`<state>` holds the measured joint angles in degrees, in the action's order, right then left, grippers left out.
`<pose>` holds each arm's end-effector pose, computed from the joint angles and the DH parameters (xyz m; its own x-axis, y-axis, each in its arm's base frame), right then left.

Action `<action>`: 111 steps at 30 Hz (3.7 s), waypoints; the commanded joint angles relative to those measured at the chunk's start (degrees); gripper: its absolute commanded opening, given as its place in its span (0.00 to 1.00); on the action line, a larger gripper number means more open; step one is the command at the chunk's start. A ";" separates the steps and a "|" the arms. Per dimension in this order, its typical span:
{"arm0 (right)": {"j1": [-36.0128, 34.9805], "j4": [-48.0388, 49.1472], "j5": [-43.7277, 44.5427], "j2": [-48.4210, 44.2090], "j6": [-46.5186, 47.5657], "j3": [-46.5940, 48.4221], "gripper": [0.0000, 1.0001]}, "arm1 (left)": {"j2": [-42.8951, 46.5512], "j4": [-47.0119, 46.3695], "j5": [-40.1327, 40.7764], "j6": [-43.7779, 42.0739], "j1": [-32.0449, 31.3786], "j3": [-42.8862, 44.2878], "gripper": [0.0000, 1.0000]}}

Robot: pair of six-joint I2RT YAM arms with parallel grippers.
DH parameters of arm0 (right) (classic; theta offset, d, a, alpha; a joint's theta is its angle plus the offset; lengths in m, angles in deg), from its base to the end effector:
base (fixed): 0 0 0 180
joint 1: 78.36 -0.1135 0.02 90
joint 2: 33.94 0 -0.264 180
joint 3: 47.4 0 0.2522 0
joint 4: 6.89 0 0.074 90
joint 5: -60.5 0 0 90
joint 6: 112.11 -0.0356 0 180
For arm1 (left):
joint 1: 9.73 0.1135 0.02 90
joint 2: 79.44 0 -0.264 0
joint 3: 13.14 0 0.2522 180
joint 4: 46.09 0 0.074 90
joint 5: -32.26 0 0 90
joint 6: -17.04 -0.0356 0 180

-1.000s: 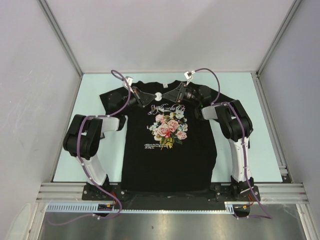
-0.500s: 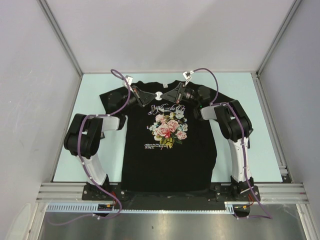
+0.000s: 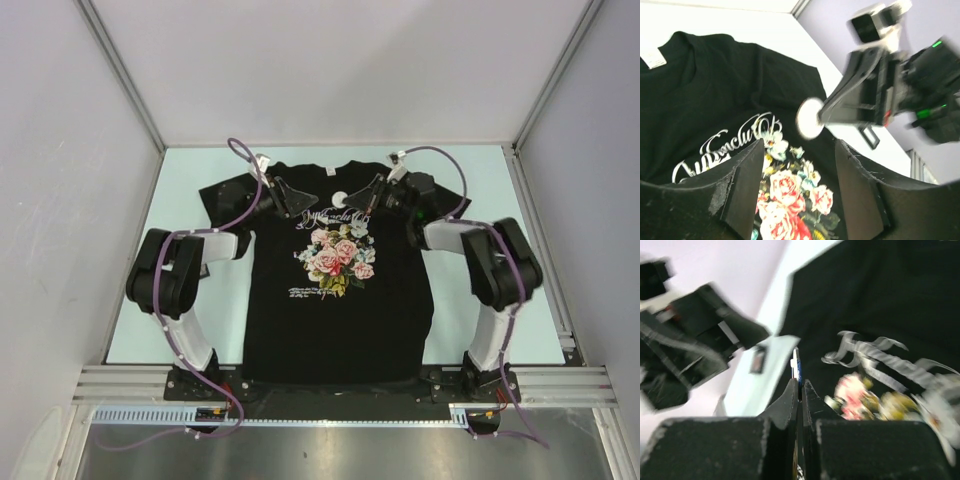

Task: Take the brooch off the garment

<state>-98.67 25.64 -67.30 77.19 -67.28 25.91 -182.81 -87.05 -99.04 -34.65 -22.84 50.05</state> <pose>0.3826 0.1649 0.1957 -0.6614 0.3527 -0.6619 -0.5355 0.3958 0.7460 0.3594 -0.1078 0.2090 -0.4937 -0.3632 -0.7902 0.6463 0.4548 -0.6128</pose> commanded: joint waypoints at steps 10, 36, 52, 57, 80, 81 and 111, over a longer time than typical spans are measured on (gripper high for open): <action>0.19 -88.39 62.56 -38.43 10.57 0.39 0.00 | 7.05 16.06 0.80 -14.76 0.36 3.48 0.67; 5.19 -111.08 91.77 -19.64 -4.85 4.26 0.00 | 5.29 16.75 -0.89 -13.34 0.01 4.97 0.69; 9.07 -103.59 92.03 -11.03 -0.63 4.26 0.00 | 5.73 17.54 -0.71 -14.49 0.01 5.06 0.75; 10.12 -103.06 93.44 -9.10 -0.62 4.26 0.00 | 6.08 18.68 -0.27 -15.45 0.01 5.15 0.75; 9.77 -102.53 93.79 -5.58 -0.36 4.26 0.16 | 6.08 19.65 -0.10 -16.33 0.01 5.50 0.75; 9.60 -102.53 93.70 -5.57 -0.36 4.26 0.17 | 5.99 19.65 -0.18 -16.24 0.01 5.50 0.75; -17.73 -94.02 75.26 -57.83 18.18 6.54 0.71 | 41.07 34.74 11.30 -5.79 -2.72 -3.71 1.00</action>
<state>-112.95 -71.67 14.31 29.17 -53.62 31.25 -161.04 -56.78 -94.65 -45.95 -23.91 50.40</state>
